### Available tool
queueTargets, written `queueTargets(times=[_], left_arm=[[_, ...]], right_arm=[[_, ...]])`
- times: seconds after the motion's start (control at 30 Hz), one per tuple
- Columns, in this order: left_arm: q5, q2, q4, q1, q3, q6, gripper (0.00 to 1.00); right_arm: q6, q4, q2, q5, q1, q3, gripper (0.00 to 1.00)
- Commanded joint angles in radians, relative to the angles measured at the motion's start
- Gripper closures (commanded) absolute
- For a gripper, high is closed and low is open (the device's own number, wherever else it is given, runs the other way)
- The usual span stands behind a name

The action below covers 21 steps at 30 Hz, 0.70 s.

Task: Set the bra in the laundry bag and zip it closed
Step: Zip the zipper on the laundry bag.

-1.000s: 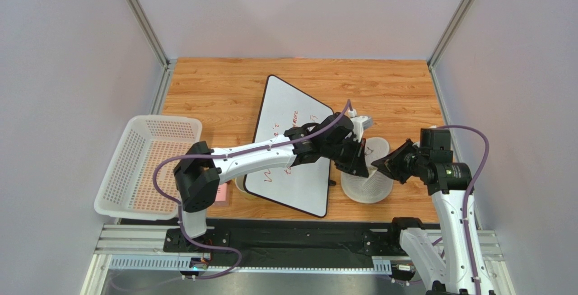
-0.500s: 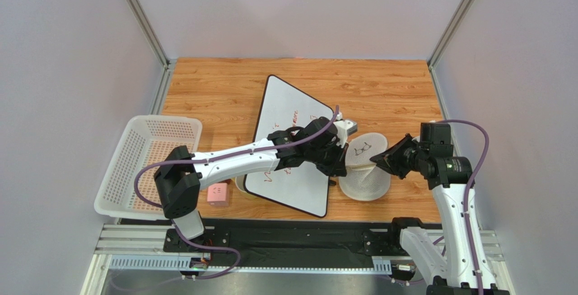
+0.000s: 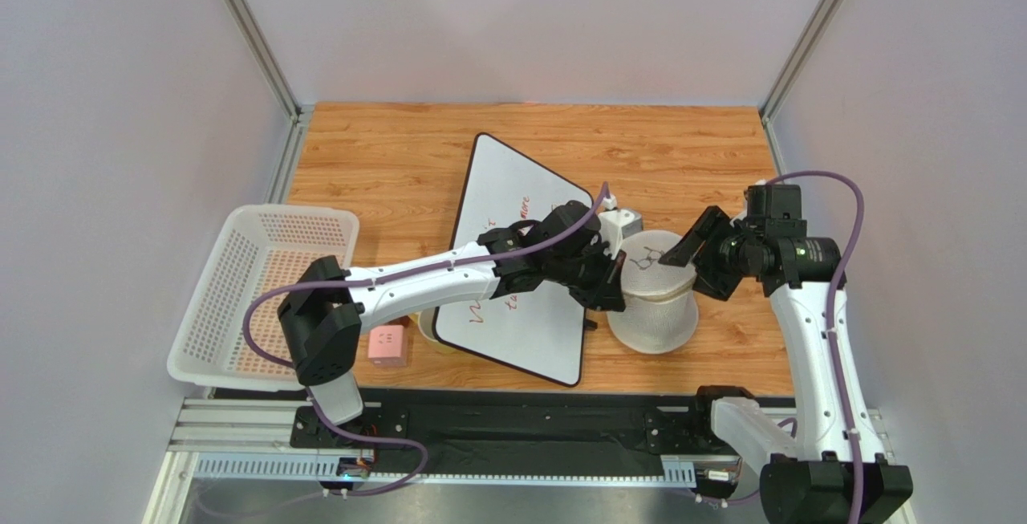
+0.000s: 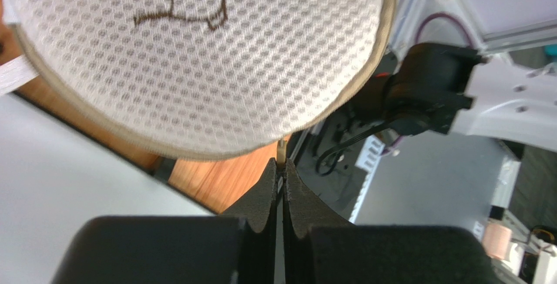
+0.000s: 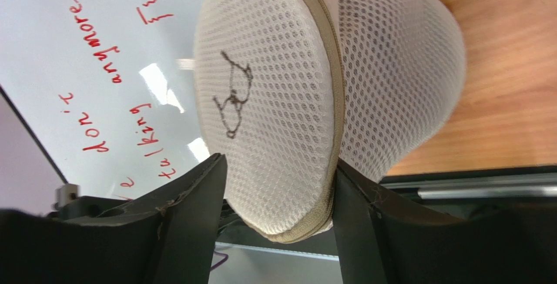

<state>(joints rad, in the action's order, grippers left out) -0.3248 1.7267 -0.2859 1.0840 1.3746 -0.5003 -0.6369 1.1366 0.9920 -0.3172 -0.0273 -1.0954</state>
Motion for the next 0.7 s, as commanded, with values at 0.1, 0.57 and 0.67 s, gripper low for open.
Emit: queueTargets(times=[0.1,0.57,0.67], left_arm=[[-0.082,0.025,0.145,0.001,0.084,-0.067,1.00],[-0.022,-0.035,0.049,-0.004,0.137,-0.078,1.00],[0.019,-0.030,0.010,-0.025,0.170,-0.089,1.00]], right_arm=[[-0.029,0.212,-0.214,0.083,0.001,-0.049,0.24],[0.034,0.301,-0.231,0.096,0.006,-0.067,0.25],[0.037,0.308,-0.228,0.099,0.006,-0.101,0.25]])
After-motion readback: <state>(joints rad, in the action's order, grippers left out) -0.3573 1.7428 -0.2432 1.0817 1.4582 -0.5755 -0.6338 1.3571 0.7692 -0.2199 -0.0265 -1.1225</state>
